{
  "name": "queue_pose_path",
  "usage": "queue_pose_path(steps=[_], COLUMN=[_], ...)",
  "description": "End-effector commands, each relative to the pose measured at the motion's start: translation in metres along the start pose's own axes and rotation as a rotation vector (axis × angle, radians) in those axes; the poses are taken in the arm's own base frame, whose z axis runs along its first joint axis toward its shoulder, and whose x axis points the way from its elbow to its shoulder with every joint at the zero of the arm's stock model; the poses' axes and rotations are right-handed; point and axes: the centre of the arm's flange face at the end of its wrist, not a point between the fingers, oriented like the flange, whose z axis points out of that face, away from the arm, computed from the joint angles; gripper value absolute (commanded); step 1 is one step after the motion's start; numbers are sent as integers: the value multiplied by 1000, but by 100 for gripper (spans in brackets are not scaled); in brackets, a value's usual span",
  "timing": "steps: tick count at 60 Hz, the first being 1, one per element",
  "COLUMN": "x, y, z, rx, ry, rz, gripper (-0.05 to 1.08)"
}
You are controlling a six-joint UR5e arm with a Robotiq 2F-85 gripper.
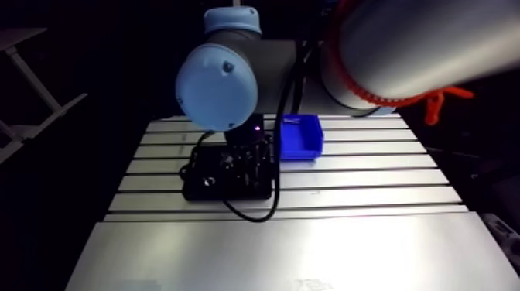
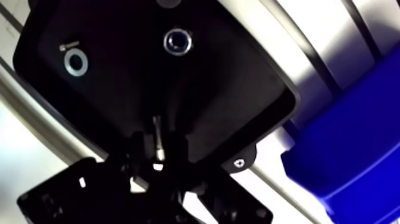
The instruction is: Pick up the M10 bolt from the tray and put it into the blue bin.
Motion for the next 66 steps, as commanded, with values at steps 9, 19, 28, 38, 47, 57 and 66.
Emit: queue_pose_path(steps=[9, 19, 28, 38, 47, 57, 66], x=[0, 0, 0, 0, 1, 0, 0], y=[0, 0, -1, 0, 0, 1, 1], z=[0, 3, 5, 4, 5, 5, 5], rx=[-1, 4, 8, -5, -17, -16, -16], ry=[1, -3, -7, 4, 13, 14, 13], rz=[1, 1, 1, 0, -28, -29, -28], gripper=[72, 72, 74, 74, 78, 83, 91])
